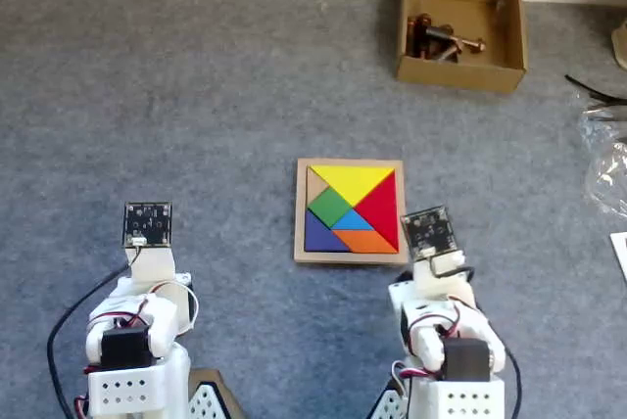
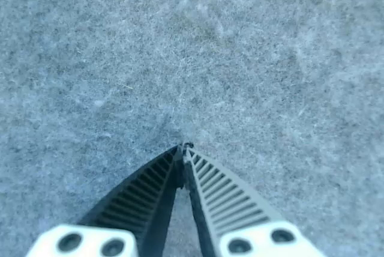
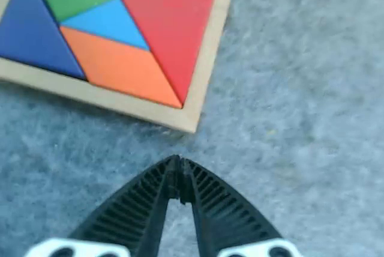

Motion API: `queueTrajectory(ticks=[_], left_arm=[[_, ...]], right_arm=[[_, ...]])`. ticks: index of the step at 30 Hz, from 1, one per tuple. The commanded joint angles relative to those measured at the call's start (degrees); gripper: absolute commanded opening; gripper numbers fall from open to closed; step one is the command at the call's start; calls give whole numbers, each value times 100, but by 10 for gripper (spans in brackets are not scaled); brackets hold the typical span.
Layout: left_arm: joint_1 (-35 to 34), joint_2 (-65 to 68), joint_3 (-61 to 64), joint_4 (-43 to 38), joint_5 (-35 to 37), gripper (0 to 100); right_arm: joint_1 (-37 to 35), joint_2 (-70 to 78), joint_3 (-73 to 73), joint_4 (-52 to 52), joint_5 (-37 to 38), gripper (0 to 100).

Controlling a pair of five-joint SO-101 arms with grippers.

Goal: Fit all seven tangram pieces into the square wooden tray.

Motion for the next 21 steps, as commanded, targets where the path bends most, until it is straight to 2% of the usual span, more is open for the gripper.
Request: queueTrajectory(ticks=[1, 21], left_arm=[[-48, 40, 119, 44, 9, 5], [-48, 40, 119, 44, 9, 5]], right_arm=[[-101, -66, 163, -207, 26, 4], [-92, -66, 813, -154, 18, 4]])
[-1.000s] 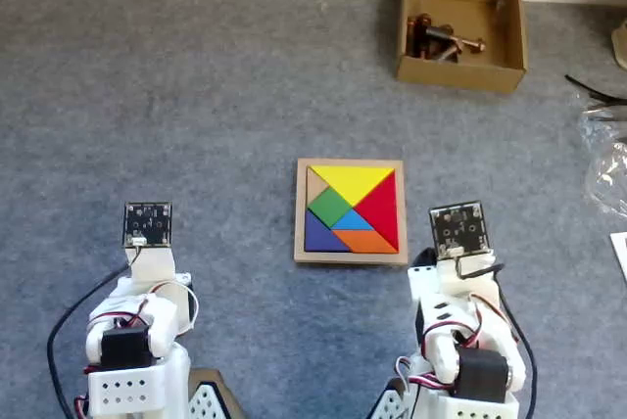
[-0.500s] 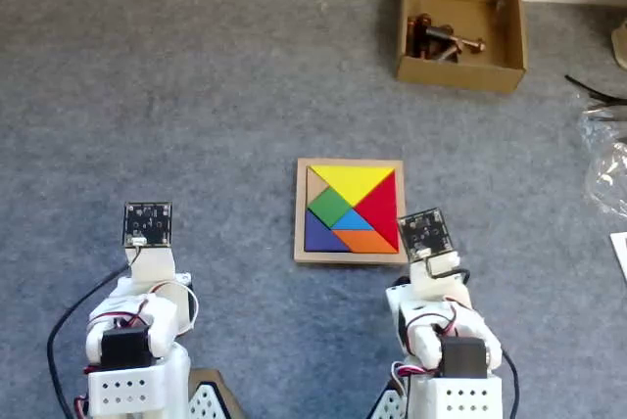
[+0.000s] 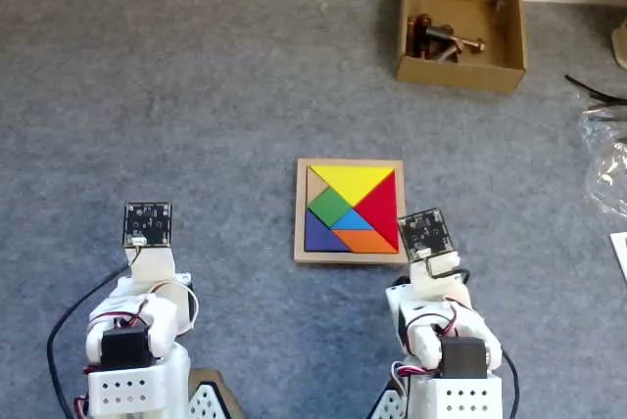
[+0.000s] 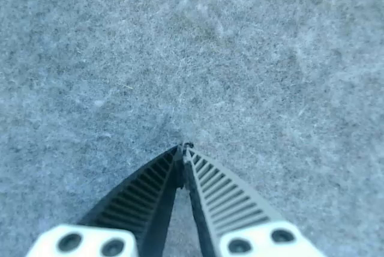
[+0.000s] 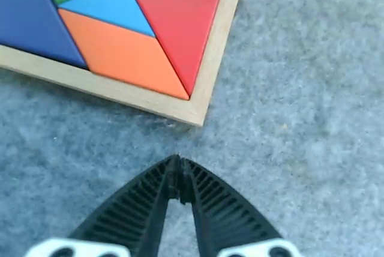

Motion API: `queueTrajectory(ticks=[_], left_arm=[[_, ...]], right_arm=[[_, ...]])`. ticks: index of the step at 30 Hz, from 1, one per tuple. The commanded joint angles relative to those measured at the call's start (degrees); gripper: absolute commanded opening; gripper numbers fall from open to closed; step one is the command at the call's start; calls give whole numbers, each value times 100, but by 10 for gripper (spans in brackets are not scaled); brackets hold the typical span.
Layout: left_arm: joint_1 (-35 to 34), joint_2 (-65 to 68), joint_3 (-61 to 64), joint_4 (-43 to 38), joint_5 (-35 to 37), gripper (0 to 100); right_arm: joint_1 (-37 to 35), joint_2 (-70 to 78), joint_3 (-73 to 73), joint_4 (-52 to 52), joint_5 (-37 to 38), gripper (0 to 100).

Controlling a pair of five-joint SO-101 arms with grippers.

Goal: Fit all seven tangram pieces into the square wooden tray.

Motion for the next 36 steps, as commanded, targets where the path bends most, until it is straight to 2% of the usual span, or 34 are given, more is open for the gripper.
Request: queueTrajectory(ticks=[1, 16, 18, 23, 36], left_arm=[[-48, 40, 119, 44, 9, 5], [-48, 40, 119, 44, 9, 5], [-48, 40, 119, 44, 9, 5], [-48, 40, 119, 44, 9, 5], [-48, 40, 119, 44, 9, 5]], right_arm=[[-66, -57, 593, -110, 18, 4], [-119, -57, 602, 136, 9, 4], [-110, -57, 602, 127, -255, 4], [-127, -57, 602, 75, -1996, 4], [-110, -57, 602, 84, -2101, 4]])
